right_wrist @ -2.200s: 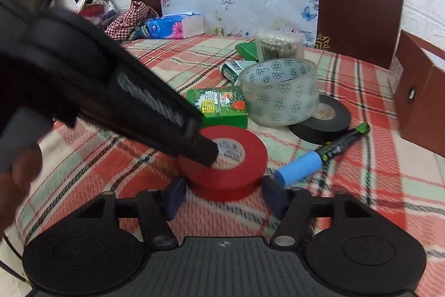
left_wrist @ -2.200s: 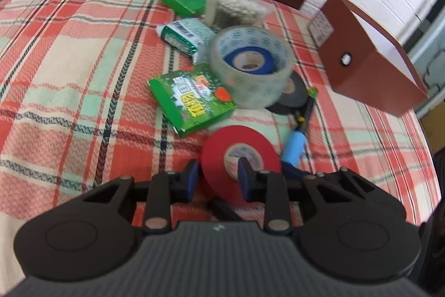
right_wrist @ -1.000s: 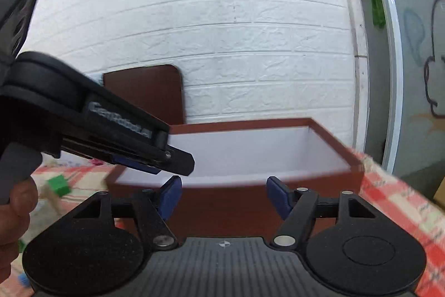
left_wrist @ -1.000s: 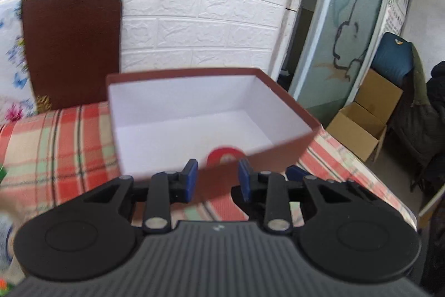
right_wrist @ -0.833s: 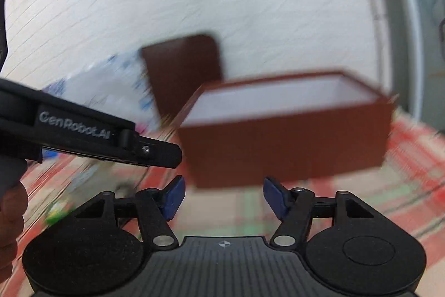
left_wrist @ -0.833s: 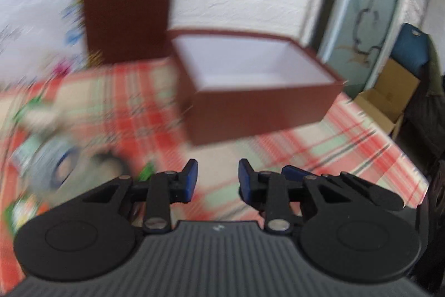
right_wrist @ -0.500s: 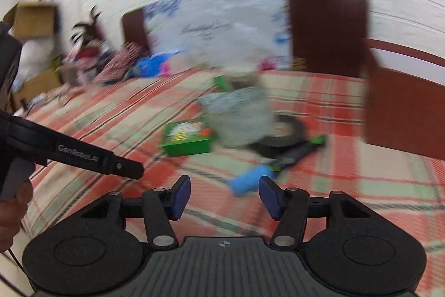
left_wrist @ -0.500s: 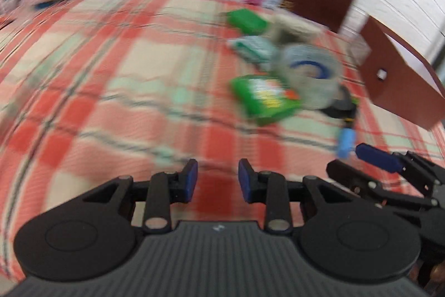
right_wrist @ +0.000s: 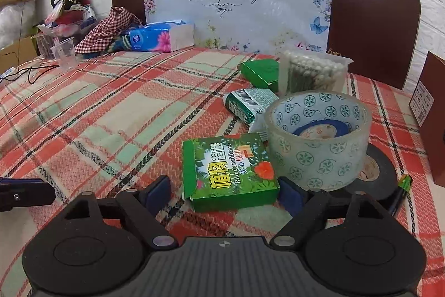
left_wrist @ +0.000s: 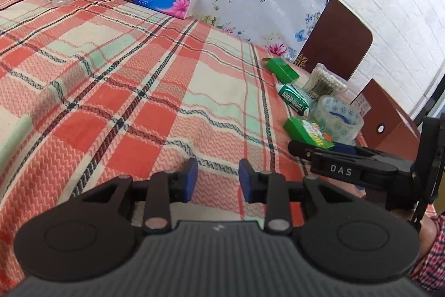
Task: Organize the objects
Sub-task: 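Move the left tool to the green box and grasp it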
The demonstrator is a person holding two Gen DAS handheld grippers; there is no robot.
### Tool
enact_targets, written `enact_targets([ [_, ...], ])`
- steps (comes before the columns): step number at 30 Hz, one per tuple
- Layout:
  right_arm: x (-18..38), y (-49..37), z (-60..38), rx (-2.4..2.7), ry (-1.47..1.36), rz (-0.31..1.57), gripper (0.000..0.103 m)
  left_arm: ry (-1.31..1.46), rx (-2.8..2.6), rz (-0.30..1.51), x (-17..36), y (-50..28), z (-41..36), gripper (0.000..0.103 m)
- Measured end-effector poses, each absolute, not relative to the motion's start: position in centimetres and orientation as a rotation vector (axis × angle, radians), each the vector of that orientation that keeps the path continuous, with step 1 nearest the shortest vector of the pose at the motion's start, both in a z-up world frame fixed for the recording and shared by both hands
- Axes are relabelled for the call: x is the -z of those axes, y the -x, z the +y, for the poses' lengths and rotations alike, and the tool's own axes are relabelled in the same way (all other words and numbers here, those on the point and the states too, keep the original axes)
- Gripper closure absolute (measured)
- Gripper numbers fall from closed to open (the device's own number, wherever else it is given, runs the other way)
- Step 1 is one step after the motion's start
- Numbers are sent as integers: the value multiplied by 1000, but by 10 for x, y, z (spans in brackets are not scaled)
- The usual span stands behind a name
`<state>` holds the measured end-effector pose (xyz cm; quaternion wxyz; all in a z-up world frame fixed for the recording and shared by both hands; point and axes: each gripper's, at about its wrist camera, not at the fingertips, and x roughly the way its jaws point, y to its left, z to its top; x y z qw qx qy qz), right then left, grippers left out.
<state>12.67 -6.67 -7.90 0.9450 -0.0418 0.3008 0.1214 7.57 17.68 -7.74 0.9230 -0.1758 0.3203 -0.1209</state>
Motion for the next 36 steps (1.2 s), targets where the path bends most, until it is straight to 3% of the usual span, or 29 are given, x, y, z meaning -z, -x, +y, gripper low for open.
enact_targets([
  [1,78,-125,-67,-249,88,605,42,369,254,655,78,-76,178,68],
  [7,75,-99,-58,-278,135,608,42,352,274,667,75,-76,178,67],
  [9,75,-76,-56,-319,163,601,42,335,277,667,74,-73,175,62],
  [13,75,-43,-58,-364,215,582,42,280,263,668,69,-66,156,42],
  [17,73,-33,-70,-366,207,583,42,240,265,700,63,-58,131,38],
  [20,75,-27,-83,-345,190,591,40,270,293,738,59,-52,115,34],
  [22,76,-21,-89,-330,178,592,30,297,326,758,55,-48,103,34],
  [24,79,-17,-92,-334,181,585,29,324,371,782,54,-47,91,32],
  [28,81,-20,-95,-357,176,577,28,335,397,849,52,-58,68,33],
  [30,83,-24,-97,-372,154,582,31,336,407,867,52,-65,59,40],
  [31,83,-25,-99,-382,142,581,42,331,413,885,53,-70,53,52],
  [32,83,-25,-100,-397,136,575,42,327,420,918,58,-76,47,62],
  [36,81,-23,-105,-376,120,567,43,311,423,915,51,-78,29,65],
])
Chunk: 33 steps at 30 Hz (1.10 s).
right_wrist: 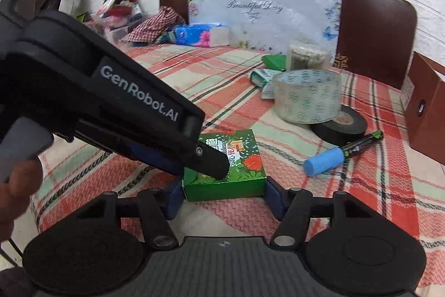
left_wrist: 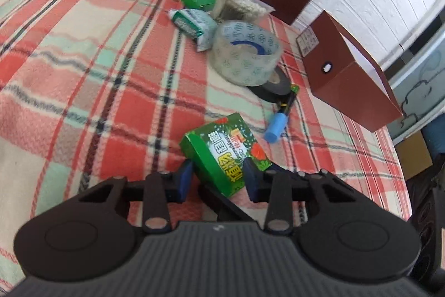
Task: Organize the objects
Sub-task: 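Carry the green box into the brown box and open the left tool, then grasp the blue-capped marker with the left tool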
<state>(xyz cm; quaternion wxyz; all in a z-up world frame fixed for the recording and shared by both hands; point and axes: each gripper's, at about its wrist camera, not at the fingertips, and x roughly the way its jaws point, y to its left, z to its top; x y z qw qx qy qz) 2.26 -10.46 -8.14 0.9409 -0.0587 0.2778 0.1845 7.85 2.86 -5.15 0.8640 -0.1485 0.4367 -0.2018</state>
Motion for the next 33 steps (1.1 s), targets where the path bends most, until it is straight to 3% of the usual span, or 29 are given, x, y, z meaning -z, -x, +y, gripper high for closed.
enact_targets([
  [9,36,-23,-173,-140,82,253,43,92,637,719,-36,-113,-90,67],
  [16,10,-69,-267,75,4,161,43,-29,752,618,-63,-160,-217,65],
  [17,9,-77,-278,100,0,157,42,-45,751,606,-62,-166,-233,62],
  [18,9,-86,-287,119,4,159,40,-65,743,601,-59,-173,-248,52],
  [20,15,-111,-302,157,23,222,29,-108,688,600,-49,-181,-269,47],
  [21,18,-118,-309,172,11,243,23,-119,665,608,-44,-184,-274,47],
  [27,31,-83,-306,167,-14,167,25,-110,718,586,-30,-159,-246,50],
  [30,39,-61,-294,123,-69,206,25,-114,700,524,-38,-129,-212,42],
  [33,53,-47,-277,33,-125,309,26,-104,629,541,-29,-111,-166,41],
])
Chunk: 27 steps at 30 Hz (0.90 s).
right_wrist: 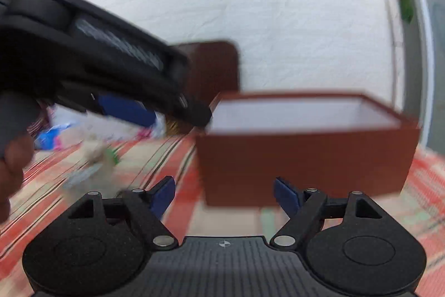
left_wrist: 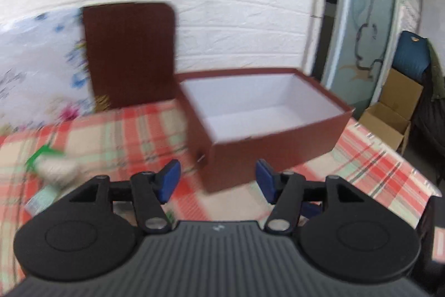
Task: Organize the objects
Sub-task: 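Grasp the blue-capped marker with the left tool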
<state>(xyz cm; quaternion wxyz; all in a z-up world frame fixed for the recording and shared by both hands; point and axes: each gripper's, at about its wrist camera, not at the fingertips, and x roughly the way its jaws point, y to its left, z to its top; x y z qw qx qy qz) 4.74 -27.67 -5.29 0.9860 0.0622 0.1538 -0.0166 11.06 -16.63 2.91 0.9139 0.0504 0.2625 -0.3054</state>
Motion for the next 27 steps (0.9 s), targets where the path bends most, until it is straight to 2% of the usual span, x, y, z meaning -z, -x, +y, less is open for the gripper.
enact_targets([
  [3,64,-43,-254,-56,-142,423,33,-72,511,634,-4,-102,-112,41],
  [6,63,-32,-218,-113,-76,425,33,-34,352,715,22,-96,-54,41],
  [11,63,-54,-192,-181,-123,520,31,76,159,812,55,-85,30,42],
  [12,63,-59,-188,-167,-123,540,28,95,150,805,58,-80,42,42],
  [15,67,-75,-179,-125,-130,603,30,114,153,792,57,-75,56,41],
  [17,71,-79,-176,-93,-105,610,60,126,163,799,56,-77,56,42],
  [18,69,-77,-177,-95,-91,611,71,135,179,805,55,-78,55,43],
  [22,70,-51,-192,-92,-71,604,81,149,322,826,42,-85,17,43],
  [27,74,-12,-207,-136,-157,586,84,160,529,913,38,-99,-50,41],
])
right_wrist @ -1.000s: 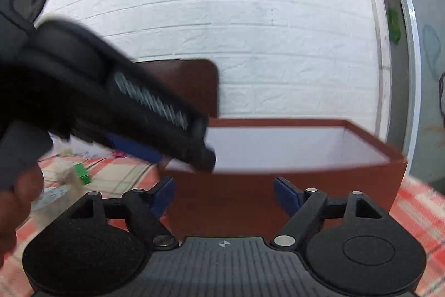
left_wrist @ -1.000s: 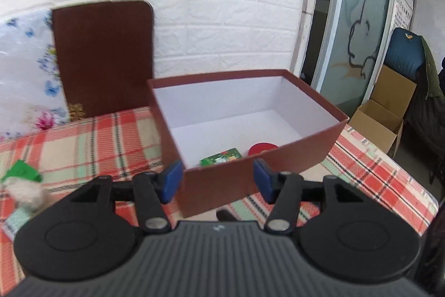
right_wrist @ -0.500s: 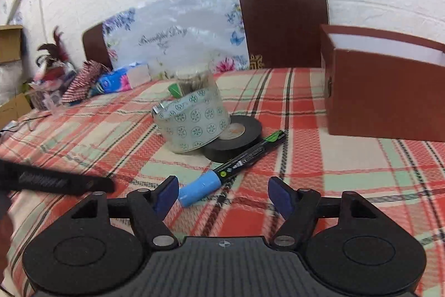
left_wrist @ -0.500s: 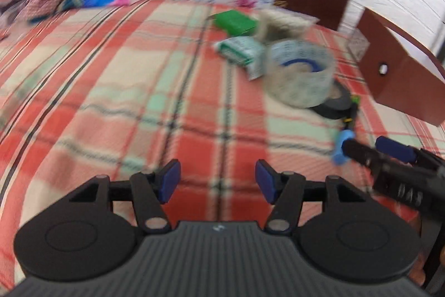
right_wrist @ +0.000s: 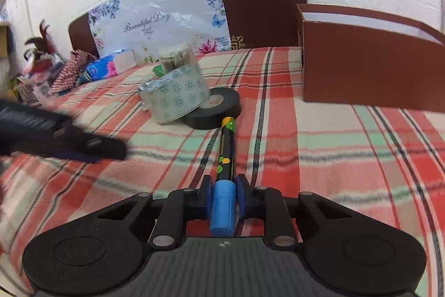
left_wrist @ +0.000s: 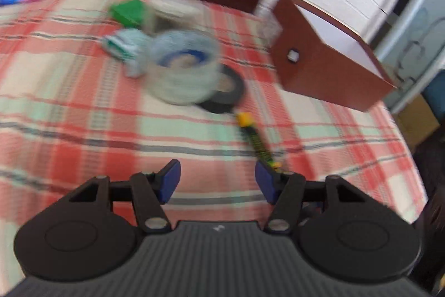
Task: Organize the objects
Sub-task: 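Grasp the blue-capped marker with the left tool, then lower the marker into the brown box and release it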
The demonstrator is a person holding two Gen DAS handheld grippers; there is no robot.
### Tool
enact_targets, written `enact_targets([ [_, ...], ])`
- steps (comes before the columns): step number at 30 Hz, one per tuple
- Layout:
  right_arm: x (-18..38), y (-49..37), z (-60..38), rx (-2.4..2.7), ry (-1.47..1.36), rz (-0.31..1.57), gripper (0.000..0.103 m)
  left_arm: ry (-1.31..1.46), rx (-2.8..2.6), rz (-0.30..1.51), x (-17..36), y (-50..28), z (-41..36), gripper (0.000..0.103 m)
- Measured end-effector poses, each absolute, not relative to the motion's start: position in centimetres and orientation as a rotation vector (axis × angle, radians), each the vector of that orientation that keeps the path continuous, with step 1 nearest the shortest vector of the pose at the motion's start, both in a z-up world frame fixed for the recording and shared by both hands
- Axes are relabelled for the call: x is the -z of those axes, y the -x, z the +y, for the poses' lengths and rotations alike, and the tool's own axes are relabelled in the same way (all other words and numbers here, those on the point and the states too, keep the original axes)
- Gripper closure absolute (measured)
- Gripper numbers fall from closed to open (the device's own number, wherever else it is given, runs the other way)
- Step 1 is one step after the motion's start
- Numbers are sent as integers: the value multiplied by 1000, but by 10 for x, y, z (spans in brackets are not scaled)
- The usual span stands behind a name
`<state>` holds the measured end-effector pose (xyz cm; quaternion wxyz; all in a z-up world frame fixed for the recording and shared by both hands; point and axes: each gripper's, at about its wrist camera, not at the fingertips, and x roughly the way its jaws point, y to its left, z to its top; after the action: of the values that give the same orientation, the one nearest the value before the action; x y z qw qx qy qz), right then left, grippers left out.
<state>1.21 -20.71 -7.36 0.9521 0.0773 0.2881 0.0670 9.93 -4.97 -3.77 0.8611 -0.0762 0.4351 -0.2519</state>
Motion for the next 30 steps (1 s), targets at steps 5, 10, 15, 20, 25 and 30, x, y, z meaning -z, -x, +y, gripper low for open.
enact_targets([
  [5,76,0,-214,-192,-203,575,84,127,574,1001,58,-110,-105,57],
  [10,75,1,-228,-204,-259,563,83,114,570,1004,46,-118,-123,78],
  [15,51,-4,-254,-158,-269,415,83,31,678,833,-16,-121,-166,82],
  [20,11,-30,-290,-52,-268,184,83,-69,769,675,-73,-142,-230,82],
  [25,-6,-86,-330,49,-297,116,82,-147,697,587,-83,-175,-280,59],
  [30,15,-115,-359,161,-377,211,66,-144,644,567,-67,-179,-263,53],
])
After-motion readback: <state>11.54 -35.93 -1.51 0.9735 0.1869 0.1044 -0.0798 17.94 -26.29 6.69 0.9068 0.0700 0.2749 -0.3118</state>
